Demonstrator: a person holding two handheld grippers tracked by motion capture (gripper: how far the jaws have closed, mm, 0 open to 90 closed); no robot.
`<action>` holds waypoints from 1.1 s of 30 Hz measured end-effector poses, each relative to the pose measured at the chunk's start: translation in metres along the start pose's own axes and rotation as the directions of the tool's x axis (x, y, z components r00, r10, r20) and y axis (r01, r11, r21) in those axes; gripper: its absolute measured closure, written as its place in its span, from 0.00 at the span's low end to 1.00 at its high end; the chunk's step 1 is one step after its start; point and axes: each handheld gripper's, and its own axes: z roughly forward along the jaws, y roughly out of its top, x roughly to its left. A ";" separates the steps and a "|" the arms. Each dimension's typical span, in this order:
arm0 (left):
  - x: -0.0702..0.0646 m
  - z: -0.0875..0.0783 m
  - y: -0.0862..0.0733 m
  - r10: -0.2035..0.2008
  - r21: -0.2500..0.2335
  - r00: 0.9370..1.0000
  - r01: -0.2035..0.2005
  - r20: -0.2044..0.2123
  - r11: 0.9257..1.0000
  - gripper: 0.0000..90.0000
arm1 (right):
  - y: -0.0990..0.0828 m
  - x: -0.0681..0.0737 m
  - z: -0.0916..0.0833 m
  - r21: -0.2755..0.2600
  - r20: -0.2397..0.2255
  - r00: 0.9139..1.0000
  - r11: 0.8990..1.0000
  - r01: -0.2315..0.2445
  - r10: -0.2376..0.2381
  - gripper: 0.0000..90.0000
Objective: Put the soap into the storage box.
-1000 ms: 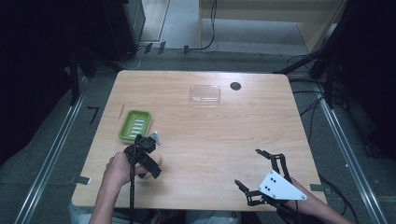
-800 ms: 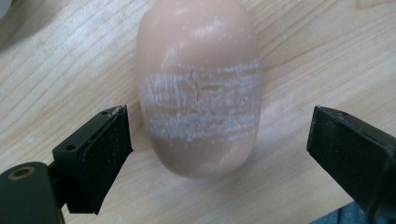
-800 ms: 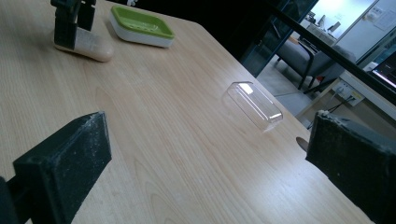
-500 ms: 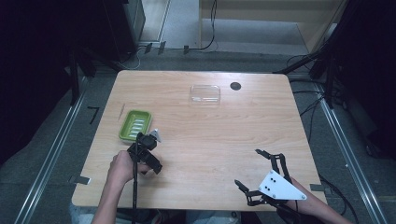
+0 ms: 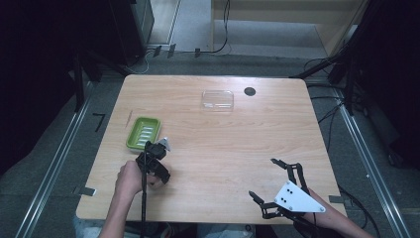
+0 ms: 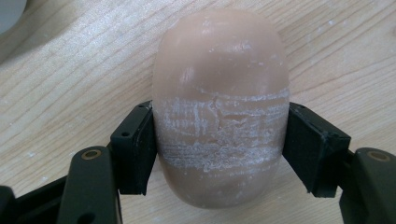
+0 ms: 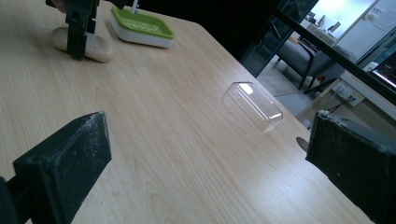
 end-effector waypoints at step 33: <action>0.002 -0.008 -0.005 0.011 -0.037 1.000 -0.010 0.013 0.999 0.37 | 0.000 0.000 0.000 -0.004 0.002 1.000 1.000 -0.002 0.002 0.00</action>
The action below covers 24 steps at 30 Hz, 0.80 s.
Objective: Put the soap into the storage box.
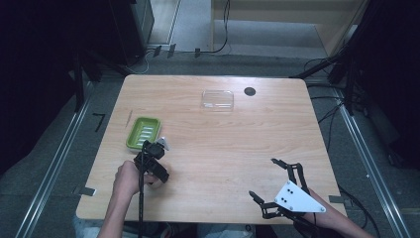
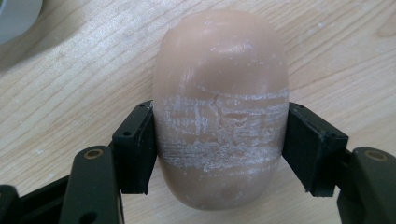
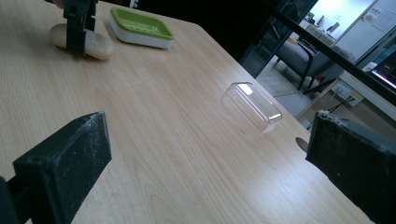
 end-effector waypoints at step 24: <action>0.014 -0.014 -0.010 -0.012 0.008 1.000 0.012 -0.022 1.000 0.37 | 0.000 0.000 0.000 -0.002 0.001 1.000 1.000 0.000 0.000 0.00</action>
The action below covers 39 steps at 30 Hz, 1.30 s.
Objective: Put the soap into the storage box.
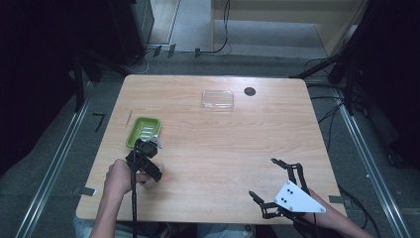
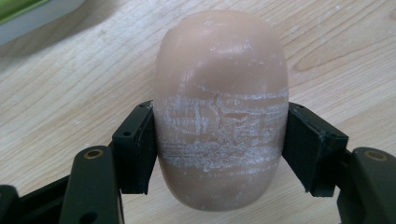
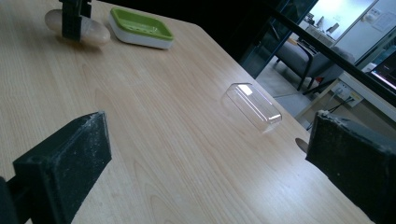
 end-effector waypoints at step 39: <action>0.033 -0.031 0.001 -0.019 0.027 1.000 0.019 -0.013 0.999 0.37 | 0.000 0.000 0.000 0.002 -0.002 1.000 1.000 0.001 -0.001 0.00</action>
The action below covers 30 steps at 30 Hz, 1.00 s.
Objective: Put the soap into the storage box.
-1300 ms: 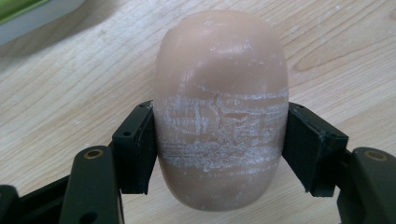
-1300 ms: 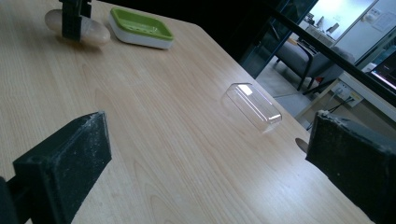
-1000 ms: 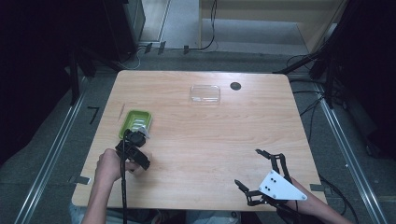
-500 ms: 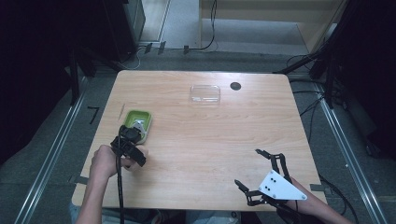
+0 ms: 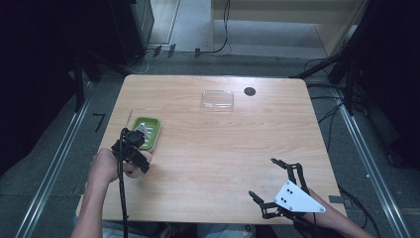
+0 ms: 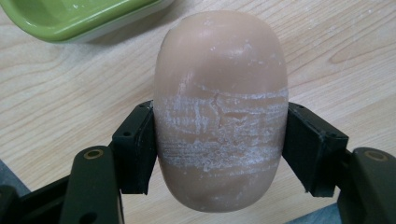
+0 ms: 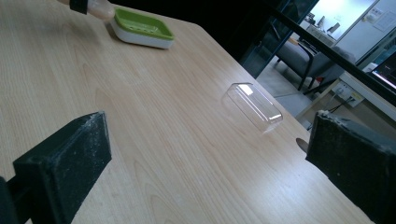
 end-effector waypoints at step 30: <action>0.023 -0.025 0.020 -0.018 0.020 0.999 0.019 -0.026 1.000 0.37 | 0.000 0.000 0.000 -0.001 0.001 1.000 1.000 -0.003 0.003 0.00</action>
